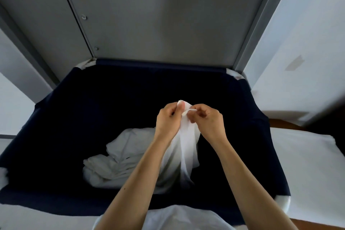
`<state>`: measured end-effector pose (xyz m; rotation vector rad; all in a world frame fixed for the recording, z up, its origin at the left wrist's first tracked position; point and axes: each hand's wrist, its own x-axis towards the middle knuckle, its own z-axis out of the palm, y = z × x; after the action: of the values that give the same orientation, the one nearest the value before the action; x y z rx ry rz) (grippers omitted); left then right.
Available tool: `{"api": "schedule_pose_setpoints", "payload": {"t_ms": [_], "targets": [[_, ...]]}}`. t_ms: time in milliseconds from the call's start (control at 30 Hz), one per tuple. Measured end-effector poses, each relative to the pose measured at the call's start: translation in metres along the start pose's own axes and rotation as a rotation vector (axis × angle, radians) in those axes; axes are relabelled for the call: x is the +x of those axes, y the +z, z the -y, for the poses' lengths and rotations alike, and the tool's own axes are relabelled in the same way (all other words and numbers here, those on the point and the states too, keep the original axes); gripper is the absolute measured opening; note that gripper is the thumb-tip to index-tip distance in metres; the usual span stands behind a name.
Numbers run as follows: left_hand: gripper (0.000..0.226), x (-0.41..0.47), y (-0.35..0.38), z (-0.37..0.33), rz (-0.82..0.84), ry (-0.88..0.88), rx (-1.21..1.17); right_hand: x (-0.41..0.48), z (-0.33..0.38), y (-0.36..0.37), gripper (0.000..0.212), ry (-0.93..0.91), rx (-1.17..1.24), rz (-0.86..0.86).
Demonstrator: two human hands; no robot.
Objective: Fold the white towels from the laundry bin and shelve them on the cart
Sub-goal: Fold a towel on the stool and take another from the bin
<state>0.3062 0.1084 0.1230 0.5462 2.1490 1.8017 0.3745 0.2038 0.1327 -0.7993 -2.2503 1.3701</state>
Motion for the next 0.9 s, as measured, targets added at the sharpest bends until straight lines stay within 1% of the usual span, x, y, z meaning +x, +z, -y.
{"api": "schedule_pose_setpoints", "payload": {"t_ms": [33, 100, 167, 233, 367, 500, 600, 633, 667, 700, 767, 800, 900], "targets": [[0.037, 0.001, 0.0, -0.003, 0.016, 0.032, 0.082, -0.001, -0.001, 0.002, 0.008, 0.001, 0.001, -0.022], [0.033, -0.001, 0.0, -0.002, 0.045, 0.076, 0.084, -0.002, -0.002, 0.004, 0.01, 0.008, 0.016, -0.056], [0.028, -0.006, 0.0, 0.003, 0.036, 0.073, -0.039, 0.0, -0.003, 0.003, 0.009, 0.032, 0.06, -0.069], [0.026, -0.009, 0.0, 0.006, 0.027, 0.066, -0.166, 0.001, -0.004, 0.002, 0.009, 0.059, 0.126, -0.06], [0.027, -0.013, 0.007, 0.003, 0.002, 0.064, -0.233, -0.001, 0.0, 0.004, 0.012, 0.064, 0.251, -0.048], [0.031, -0.014, 0.011, 0.01, 0.008, 0.11, -0.204, 0.001, 0.006, 0.006, 0.011, 0.108, 0.379, -0.037], [0.022, -0.014, 0.011, 0.011, 0.078, 0.161, -0.165, 0.003, 0.008, 0.006, 0.012, 0.117, 0.446, -0.067], [0.028, -0.014, 0.012, 0.011, 0.094, 0.169, -0.141, 0.003, 0.009, 0.006, 0.013, 0.119, 0.463, -0.078], [0.036, -0.015, 0.012, 0.01, 0.089, 0.178, -0.109, 0.003, 0.009, 0.006, 0.014, 0.12, 0.477, -0.085], [0.034, -0.014, 0.012, 0.01, 0.058, 0.179, -0.085, 0.003, 0.01, 0.006, 0.015, 0.125, 0.487, -0.084], [0.014, -0.01, 0.011, 0.01, -0.047, 0.197, -0.076, 0.003, 0.012, 0.006, 0.014, 0.112, 0.48, -0.055], [0.012, -0.007, 0.011, 0.009, -0.088, 0.196, -0.086, 0.003, 0.013, 0.006, 0.014, 0.098, 0.461, -0.041], [0.016, 0.0, 0.01, 0.005, -0.1, 0.131, -0.123, 0.009, 0.013, 0.005, 0.014, 0.082, 0.387, -0.022]]}}
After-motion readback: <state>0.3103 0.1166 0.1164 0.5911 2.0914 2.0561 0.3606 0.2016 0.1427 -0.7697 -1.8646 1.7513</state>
